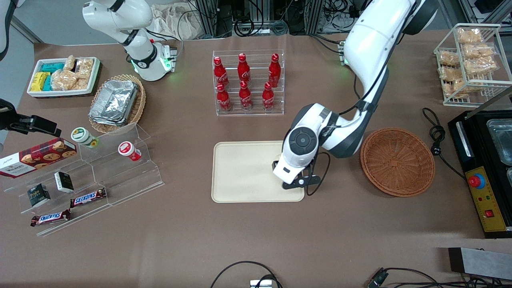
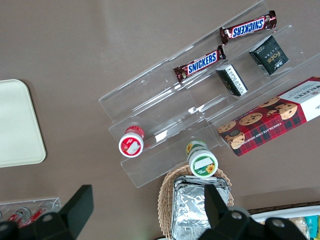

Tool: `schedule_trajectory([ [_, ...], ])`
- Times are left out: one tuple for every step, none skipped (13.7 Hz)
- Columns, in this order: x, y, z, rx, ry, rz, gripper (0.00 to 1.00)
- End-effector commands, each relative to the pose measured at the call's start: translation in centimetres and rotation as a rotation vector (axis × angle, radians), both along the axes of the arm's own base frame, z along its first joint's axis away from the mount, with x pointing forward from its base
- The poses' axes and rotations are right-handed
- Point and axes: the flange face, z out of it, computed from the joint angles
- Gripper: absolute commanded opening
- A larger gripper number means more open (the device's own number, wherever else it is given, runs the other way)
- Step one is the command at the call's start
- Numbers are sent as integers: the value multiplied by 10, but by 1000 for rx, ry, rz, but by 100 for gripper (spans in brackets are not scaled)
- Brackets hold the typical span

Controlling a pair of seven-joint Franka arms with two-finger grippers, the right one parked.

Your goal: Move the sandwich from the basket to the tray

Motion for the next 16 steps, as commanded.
schedule_trajectory([
  [6, 51, 70, 24, -25, 59, 100],
  [0, 62, 83, 28, -28, 58, 100],
  [-8, 79, 92, 34, -28, 55, 100],
  [-18, 102, 99, 35, -28, 40, 100],
  [-29, 122, 110, 25, -35, -7, 100],
  [-39, 147, 117, 23, -29, -53, 100],
  [-45, 169, 124, 11, -25, -87, 100],
  [-48, 191, 130, 7, -22, -115, 100],
  [-46, 221, 137, 4, -21, -139, 100],
  [-48, 244, 145, 0, -15, -192, 100],
  [-47, 271, 153, -3, -5, -233, 100],
  [-47, 295, 157, -10, 18, -288, 100],
  [-48, 313, 164, -16, 22, -341, 100],
  [-47, 329, 167, -21, 28, -365, 100],
  [-45, 335, 171, -23, 26, -387, 100],
  [-39, 336, 178, -26, 30, -410, 100],
])
